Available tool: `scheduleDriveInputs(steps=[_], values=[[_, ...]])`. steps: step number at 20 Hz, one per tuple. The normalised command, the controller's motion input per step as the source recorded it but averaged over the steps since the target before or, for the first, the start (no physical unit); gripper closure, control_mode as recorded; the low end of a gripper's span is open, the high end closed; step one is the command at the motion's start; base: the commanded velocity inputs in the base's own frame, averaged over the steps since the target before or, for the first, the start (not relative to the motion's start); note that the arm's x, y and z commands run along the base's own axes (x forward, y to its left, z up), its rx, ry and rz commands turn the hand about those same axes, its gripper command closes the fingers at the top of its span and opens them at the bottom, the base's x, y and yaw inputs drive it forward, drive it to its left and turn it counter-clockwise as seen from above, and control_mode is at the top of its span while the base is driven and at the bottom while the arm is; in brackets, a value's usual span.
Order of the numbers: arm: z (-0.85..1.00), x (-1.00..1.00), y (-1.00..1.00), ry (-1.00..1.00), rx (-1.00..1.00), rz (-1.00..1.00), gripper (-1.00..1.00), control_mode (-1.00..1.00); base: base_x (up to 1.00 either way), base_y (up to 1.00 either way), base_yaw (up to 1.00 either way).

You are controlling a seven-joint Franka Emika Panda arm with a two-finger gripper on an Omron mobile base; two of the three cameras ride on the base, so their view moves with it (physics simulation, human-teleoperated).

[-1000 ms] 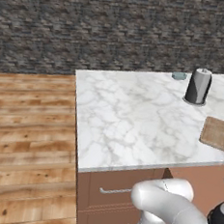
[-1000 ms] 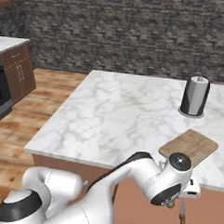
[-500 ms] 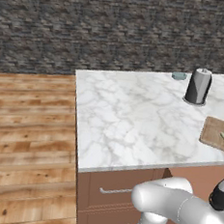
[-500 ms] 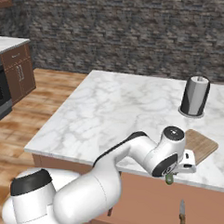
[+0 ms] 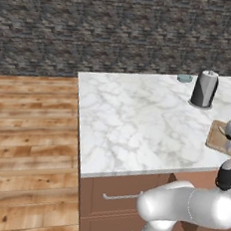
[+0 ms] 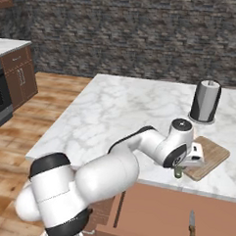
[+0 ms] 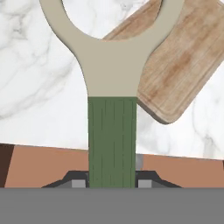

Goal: Open the drawer on the right and place the cutting tools on the cutting board.

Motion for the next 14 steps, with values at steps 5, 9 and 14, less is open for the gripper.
scheduleDriveInputs(steps=[5, 9, 14], values=[[0.00, 0.55, 0.00, 0.02, 0.00, 0.00, 1.00, -1.00, 0.00, 0.00, 0.00], [0.00, 0.64, 0.00, 0.05, 0.00, 0.00, 1.00, -1.00, 0.00, 0.00, 0.00], [0.00, 0.56, 0.00, 0.04, 0.00, -0.06, 1.00, -1.00, 0.00, 0.00, 0.00]])
